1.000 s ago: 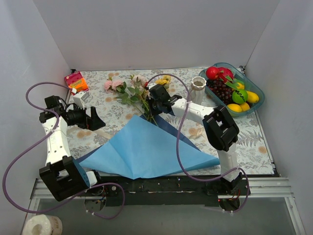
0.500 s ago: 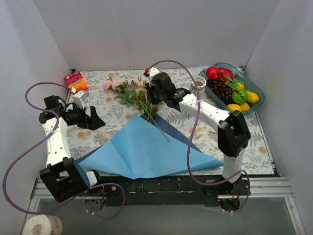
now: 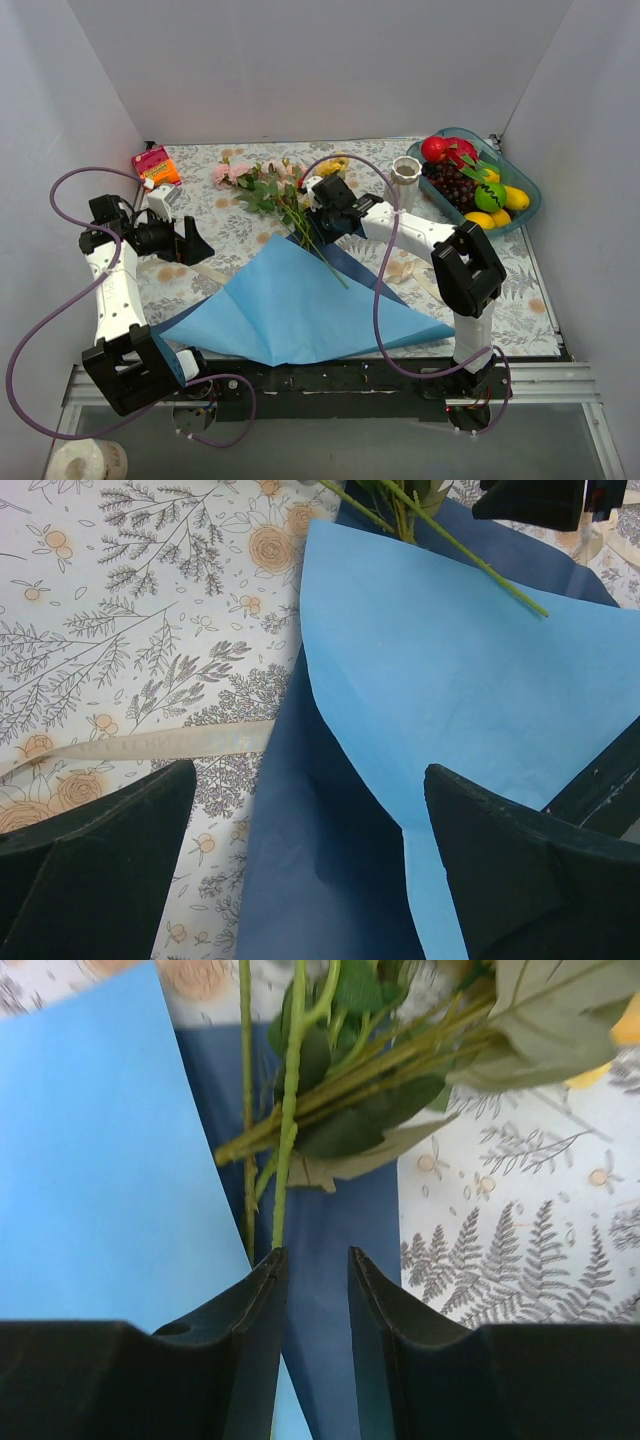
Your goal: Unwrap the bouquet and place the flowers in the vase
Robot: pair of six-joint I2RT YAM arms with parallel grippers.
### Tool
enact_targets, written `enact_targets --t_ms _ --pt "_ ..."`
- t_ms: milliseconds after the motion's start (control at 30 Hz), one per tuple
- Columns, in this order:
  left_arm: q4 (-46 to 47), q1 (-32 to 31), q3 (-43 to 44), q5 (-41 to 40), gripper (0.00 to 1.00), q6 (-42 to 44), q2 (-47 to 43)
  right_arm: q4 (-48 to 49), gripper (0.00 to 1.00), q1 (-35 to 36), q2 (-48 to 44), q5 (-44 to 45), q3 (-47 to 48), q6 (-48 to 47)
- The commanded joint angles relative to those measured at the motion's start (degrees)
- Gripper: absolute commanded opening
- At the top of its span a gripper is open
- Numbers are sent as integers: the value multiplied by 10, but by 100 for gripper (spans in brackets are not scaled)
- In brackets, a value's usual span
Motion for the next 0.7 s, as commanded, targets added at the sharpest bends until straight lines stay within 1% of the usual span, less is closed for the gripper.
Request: enact_targets --t_ms 0,167,367,433,667 --pt "8 0 4 -2 98 -1 -17 18 38 4 -12 -27 -24 -15" --pt "10 0 -1 -8 98 3 -21 19 39 7 5 -30 -22 -15" --pt "12 0 -5 -10 98 4 -21 35 47 13 18 -32 -22 -11" --pt "12 0 -3 -11 98 4 -20 38 48 14 29 -48 -21 -9" --pt "14 -1 -6 -19 98 7 -21 40 49 19 54 -52 2 -6"
